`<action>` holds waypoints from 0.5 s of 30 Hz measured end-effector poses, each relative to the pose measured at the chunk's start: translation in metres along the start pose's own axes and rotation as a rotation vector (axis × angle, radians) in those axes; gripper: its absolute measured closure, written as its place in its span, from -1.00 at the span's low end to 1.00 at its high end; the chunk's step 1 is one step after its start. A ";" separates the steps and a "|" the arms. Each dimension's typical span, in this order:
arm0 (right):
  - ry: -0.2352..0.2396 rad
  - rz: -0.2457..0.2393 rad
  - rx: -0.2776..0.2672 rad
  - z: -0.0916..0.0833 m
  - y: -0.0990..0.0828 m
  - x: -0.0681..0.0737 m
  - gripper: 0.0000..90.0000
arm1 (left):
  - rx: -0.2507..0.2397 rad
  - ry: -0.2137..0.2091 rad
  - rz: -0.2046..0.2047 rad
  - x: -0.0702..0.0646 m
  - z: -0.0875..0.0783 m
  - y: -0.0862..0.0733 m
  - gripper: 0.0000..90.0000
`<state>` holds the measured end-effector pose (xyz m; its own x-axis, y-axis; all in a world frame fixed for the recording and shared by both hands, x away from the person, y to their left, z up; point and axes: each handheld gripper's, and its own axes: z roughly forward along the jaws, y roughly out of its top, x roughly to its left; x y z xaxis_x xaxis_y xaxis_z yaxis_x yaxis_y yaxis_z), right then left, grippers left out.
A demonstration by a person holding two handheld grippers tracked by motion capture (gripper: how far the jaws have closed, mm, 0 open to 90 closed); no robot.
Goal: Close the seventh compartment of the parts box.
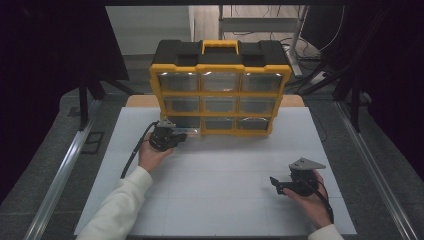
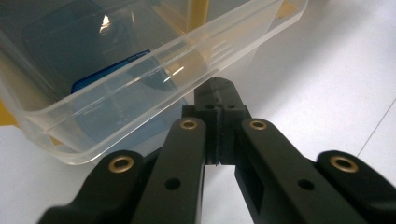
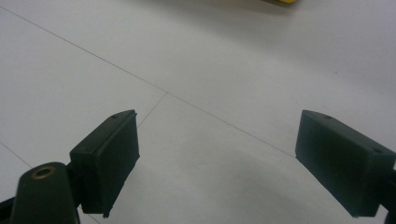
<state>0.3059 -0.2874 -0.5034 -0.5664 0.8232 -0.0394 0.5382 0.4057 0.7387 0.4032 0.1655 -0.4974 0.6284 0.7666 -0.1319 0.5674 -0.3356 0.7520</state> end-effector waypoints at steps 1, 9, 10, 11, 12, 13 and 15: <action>0.000 -0.001 0.000 0.000 0.000 0.000 -0.69 | 0.002 0.002 0.001 0.000 0.000 0.000 1.00; -0.002 -0.001 0.002 0.000 0.000 0.000 -0.69 | -0.002 0.002 -0.003 0.003 0.004 0.003 1.00; -0.002 0.000 0.002 0.000 0.000 0.000 -0.69 | -0.002 0.003 -0.004 0.003 0.005 0.004 1.00; -0.002 0.000 0.002 0.000 0.000 0.000 -0.69 | -0.002 0.003 -0.003 0.003 0.005 0.004 1.00; -0.002 -0.001 0.002 0.000 0.000 0.000 -0.69 | -0.003 0.003 -0.005 0.004 0.006 0.004 1.00; -0.002 0.000 0.002 0.000 0.000 0.000 -0.69 | -0.003 0.003 -0.006 0.004 0.006 0.004 1.00; -0.002 -0.001 0.002 0.000 0.000 0.000 -0.69 | -0.002 0.003 -0.006 0.004 0.007 0.004 1.00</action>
<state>0.3062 -0.2874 -0.5037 -0.5654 0.8238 -0.0413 0.5391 0.4070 0.7374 0.4120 0.1635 -0.4990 0.6231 0.7705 -0.1344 0.5702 -0.3298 0.7524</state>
